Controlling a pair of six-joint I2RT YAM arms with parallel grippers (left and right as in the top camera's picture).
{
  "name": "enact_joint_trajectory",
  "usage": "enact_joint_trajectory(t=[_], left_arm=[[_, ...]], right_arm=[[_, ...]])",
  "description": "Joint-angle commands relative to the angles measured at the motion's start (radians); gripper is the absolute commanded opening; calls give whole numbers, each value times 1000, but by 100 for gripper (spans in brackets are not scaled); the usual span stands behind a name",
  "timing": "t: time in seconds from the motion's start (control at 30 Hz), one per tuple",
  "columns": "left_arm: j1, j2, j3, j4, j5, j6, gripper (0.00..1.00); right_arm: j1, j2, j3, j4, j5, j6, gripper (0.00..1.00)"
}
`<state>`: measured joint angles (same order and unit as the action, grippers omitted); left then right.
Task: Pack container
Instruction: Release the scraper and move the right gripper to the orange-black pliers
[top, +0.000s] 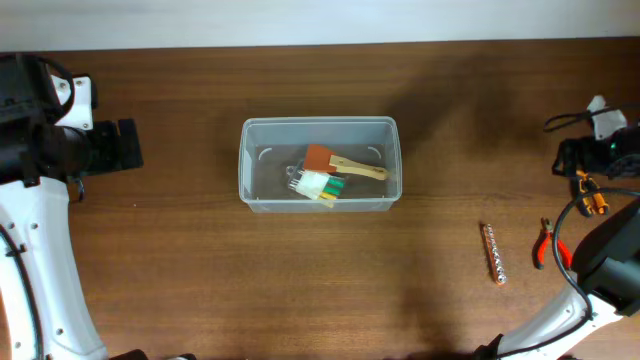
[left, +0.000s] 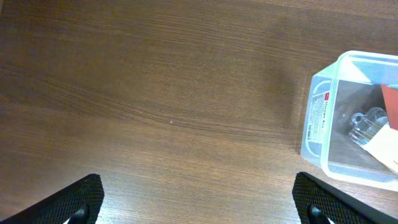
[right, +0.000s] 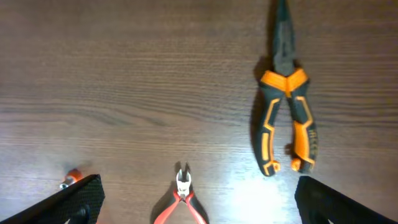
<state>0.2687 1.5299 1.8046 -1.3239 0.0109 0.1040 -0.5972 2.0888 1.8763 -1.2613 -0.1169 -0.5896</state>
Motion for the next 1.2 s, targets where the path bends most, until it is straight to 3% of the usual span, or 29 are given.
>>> enact_joint_trajectory(t=[0.0,1.17], left_arm=[[5,3,16,3,-10,-13,99],[5,3,16,5,-11,-13,99]], right_arm=[[-5,-2,-32,18,40,-11,99],[-27,148,-35,-11,158,29,99]])
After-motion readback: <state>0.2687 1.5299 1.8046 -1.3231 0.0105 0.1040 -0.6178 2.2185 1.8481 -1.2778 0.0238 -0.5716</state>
